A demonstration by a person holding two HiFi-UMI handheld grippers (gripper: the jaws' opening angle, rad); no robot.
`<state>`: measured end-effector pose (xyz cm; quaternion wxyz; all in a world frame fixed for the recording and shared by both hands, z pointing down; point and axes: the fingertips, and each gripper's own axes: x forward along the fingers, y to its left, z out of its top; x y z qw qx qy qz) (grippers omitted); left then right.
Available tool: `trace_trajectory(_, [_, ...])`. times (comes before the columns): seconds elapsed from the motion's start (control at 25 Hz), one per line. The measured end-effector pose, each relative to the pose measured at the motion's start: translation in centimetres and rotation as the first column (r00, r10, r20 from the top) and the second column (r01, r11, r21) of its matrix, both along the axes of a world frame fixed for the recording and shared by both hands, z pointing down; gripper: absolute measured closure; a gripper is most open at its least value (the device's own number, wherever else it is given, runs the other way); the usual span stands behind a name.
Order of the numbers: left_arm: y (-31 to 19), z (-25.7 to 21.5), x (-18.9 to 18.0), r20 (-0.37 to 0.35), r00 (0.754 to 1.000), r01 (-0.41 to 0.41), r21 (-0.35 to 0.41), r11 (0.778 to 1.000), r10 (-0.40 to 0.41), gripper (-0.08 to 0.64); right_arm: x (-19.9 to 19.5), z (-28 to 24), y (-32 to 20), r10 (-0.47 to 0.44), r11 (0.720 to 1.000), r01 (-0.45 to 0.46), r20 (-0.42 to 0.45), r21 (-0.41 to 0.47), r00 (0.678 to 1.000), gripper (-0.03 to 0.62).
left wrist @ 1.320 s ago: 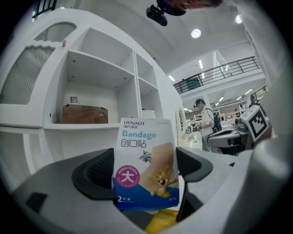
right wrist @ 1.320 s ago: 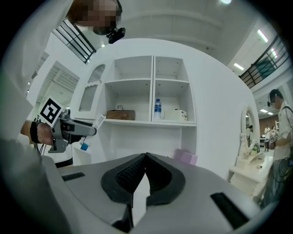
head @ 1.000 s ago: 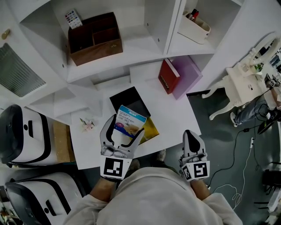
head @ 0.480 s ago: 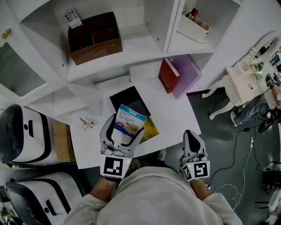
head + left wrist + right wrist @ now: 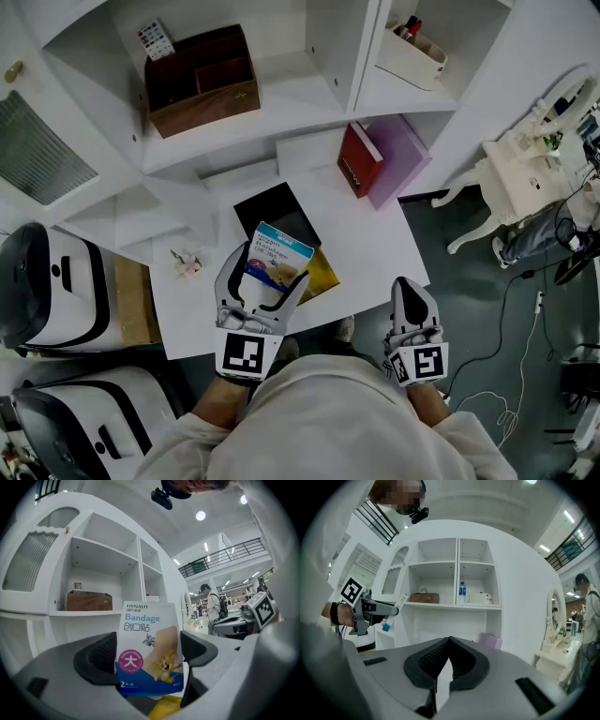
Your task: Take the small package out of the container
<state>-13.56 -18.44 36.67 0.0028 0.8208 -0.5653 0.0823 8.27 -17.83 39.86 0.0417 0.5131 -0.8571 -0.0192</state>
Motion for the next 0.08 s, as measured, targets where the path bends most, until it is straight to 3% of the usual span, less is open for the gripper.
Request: trace_trajectory(0.08, [0.04, 0.03, 0.04, 0.001, 1.0, 0.001, 0.0, 1.0, -0.001, 0.135, 0.09, 0.06, 0.04, 0.002, 1.0, -0.002, -0.001, -0.002, 1.0, 0.569])
